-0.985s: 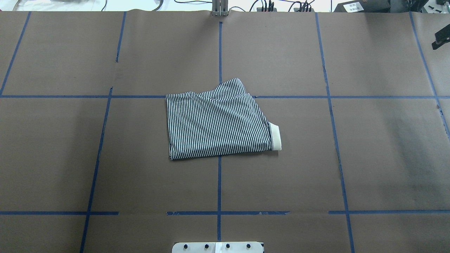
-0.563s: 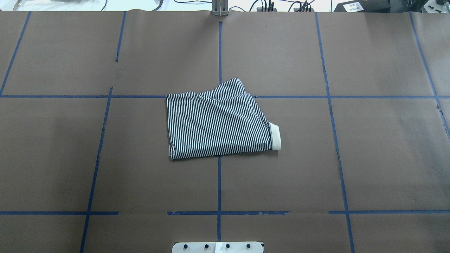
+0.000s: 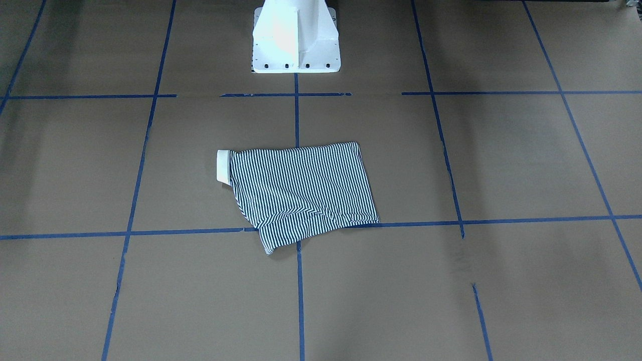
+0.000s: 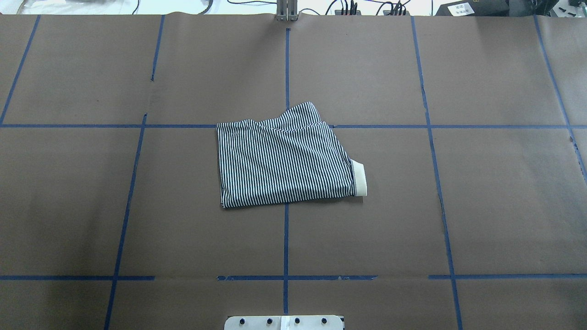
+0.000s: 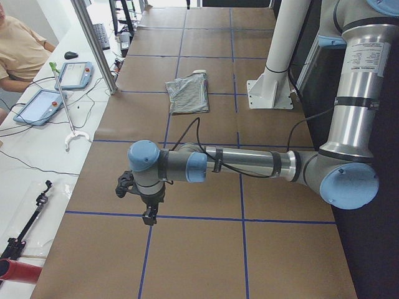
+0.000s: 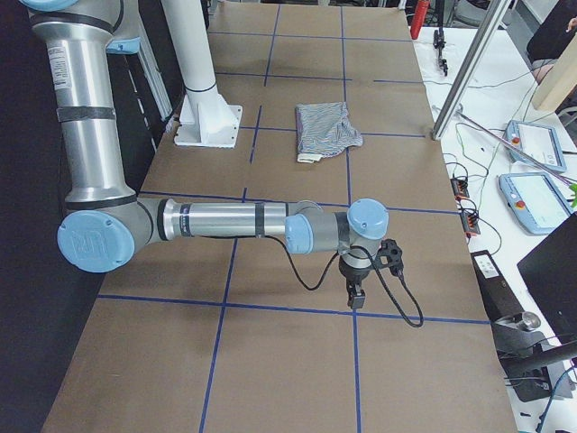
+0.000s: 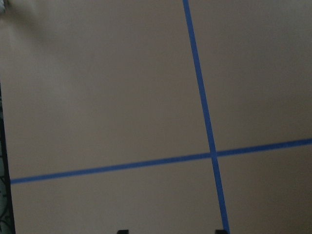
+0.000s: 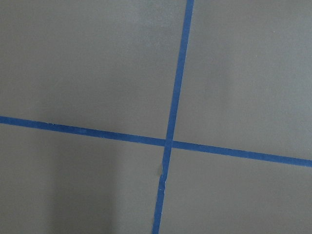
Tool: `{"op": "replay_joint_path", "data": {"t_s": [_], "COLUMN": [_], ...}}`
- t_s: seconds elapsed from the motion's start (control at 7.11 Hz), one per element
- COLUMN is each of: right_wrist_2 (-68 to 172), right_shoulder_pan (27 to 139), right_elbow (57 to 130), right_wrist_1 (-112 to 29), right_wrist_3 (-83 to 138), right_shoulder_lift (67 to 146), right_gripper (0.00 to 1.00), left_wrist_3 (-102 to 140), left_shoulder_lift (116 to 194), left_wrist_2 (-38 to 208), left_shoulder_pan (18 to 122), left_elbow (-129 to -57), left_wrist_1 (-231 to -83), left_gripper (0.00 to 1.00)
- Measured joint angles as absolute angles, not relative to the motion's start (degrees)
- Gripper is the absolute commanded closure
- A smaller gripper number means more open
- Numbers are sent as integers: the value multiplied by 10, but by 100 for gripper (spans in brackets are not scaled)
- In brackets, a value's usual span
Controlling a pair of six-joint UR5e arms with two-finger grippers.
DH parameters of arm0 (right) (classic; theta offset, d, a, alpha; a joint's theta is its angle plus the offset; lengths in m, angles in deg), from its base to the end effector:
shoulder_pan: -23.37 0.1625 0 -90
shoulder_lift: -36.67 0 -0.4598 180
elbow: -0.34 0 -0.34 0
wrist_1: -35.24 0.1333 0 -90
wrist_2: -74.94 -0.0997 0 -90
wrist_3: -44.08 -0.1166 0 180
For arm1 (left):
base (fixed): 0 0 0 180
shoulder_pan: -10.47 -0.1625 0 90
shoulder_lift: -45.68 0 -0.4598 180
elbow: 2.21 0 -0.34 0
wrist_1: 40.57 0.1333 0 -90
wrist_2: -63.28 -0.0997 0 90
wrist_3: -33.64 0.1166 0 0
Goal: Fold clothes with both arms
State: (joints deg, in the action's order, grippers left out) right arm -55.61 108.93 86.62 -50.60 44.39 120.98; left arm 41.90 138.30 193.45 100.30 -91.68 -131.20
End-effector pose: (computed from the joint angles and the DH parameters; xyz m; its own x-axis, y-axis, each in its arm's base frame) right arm 0.0191 -0.4969 0.6858 0.7518 -0.1334 0.6458 0.0810 0.9906 0.1103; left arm -0.0567 -0.4648 0.6937 0.7557 0.1760 -0.6308 -0.1127 0.9838 0.1395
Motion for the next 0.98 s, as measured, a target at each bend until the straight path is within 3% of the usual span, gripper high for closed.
{"op": "replay_joint_path", "data": {"t_s": [0.98], "right_wrist_2": [-563], "right_shoulder_pan": [1085], "right_elbow": [843], "right_wrist_1": [-499], "right_wrist_3": [435], "right_shoulder_lift": [1209], "right_gripper": [0], "left_wrist_3": [421], "left_shoulder_lift": [1349], "left_wrist_2": [1949], "left_shoulder_pan": [924], "left_elbow": [-933], "left_wrist_1": [-1329], "left_gripper": [0]}}
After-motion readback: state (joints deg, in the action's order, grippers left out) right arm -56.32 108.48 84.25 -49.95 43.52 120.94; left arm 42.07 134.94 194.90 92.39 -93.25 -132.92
